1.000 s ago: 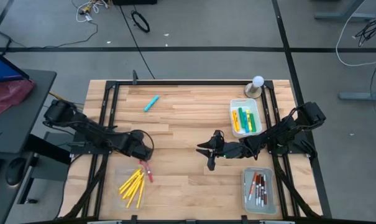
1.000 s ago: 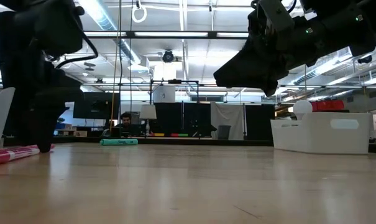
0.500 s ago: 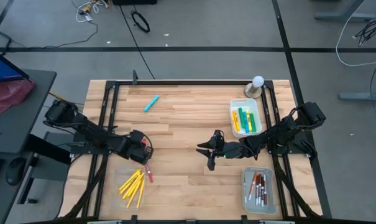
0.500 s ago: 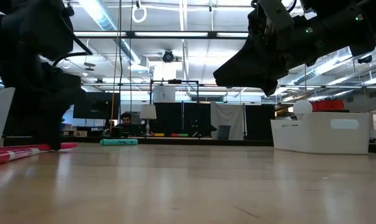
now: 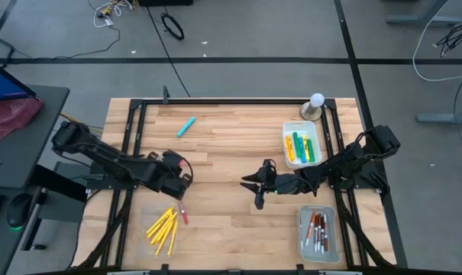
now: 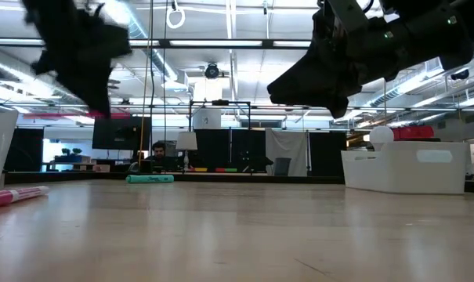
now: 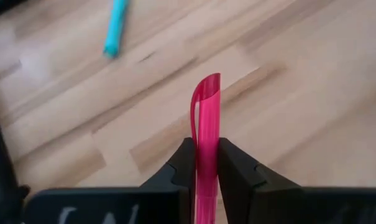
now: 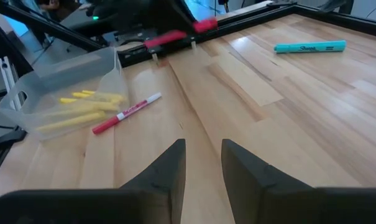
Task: Pick & Place Markers
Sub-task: Put the pink pen into the transparent bin, then put the pink marker into the gray bin
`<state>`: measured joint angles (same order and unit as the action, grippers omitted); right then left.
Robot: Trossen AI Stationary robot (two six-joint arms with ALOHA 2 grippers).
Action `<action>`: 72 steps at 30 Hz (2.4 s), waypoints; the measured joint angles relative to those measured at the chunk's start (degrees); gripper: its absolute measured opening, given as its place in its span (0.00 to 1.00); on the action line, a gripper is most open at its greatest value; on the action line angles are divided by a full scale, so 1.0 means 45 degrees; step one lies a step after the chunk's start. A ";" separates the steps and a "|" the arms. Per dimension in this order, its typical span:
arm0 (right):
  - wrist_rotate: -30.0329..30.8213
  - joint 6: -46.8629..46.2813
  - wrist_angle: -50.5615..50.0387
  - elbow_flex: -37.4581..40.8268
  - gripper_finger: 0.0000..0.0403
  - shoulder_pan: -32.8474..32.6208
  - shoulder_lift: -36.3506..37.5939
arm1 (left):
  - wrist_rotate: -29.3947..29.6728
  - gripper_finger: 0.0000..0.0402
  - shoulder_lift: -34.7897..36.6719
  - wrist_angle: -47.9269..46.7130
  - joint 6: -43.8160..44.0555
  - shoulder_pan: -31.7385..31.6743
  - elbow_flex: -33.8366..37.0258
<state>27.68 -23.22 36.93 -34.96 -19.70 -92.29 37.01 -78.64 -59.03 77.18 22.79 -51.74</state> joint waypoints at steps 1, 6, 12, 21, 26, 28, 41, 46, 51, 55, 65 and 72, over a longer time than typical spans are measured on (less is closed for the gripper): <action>-0.0001 0.0000 0.0071 0.0000 0.25 0.0000 0.0001 | 0.0038 0.12 0.0008 -0.0250 -0.0191 0.0147 -0.0609; -0.0001 0.0006 0.0178 0.0000 0.25 0.0000 0.0001 | -0.0482 0.12 0.0003 -0.0539 -0.0636 0.1298 -0.3043; -0.0001 0.0047 0.0217 0.0000 0.25 0.0000 0.0001 | -0.1550 0.12 0.0003 -0.0446 0.1491 0.3640 -0.4004; -0.0001 0.0335 0.0253 0.0000 0.26 0.0039 0.0001 | -0.3388 0.13 -0.1180 0.0054 0.6986 0.7371 -0.4004; -0.0001 0.0335 0.0286 0.0000 0.26 0.0205 0.0001 | -0.3481 0.13 -0.2348 0.0417 0.8502 0.7702 -0.4004; -0.0001 0.0335 0.0327 0.0000 0.25 0.0292 0.0001 | -0.3700 0.13 -0.2824 0.0490 0.8794 0.7549 -0.4000; -0.0004 0.0330 0.0374 0.0000 0.26 0.0350 0.0001 | -0.7093 0.13 -0.4442 0.0460 0.8700 0.6466 -0.3694; -0.0001 0.0330 0.0374 0.0000 0.26 0.0350 0.0001 | -0.7244 0.13 -0.4442 0.1266 0.8435 0.6208 -0.2694; -0.0003 0.0330 0.0374 0.0000 0.26 0.0350 0.0001 | -0.7232 0.15 -0.4437 0.2089 0.8259 0.6105 -0.1973; -0.0005 0.0314 0.0374 0.0000 0.26 0.0350 0.0001 | -0.7253 0.24 -0.4440 0.2087 0.8082 0.6125 -0.1785; -0.0005 0.0282 0.0374 0.0000 0.26 0.0350 0.0001 | -0.8217 0.53 -0.3098 0.1416 0.5304 0.6128 -0.1800; -0.0005 -0.0055 0.0427 0.0000 0.26 0.0386 0.0001 | -0.5318 0.53 -0.1190 0.0935 0.3290 0.6067 -0.2525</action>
<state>27.66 -23.47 38.85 -34.96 -17.97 -92.29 13.08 -84.00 -54.82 91.99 50.09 -63.10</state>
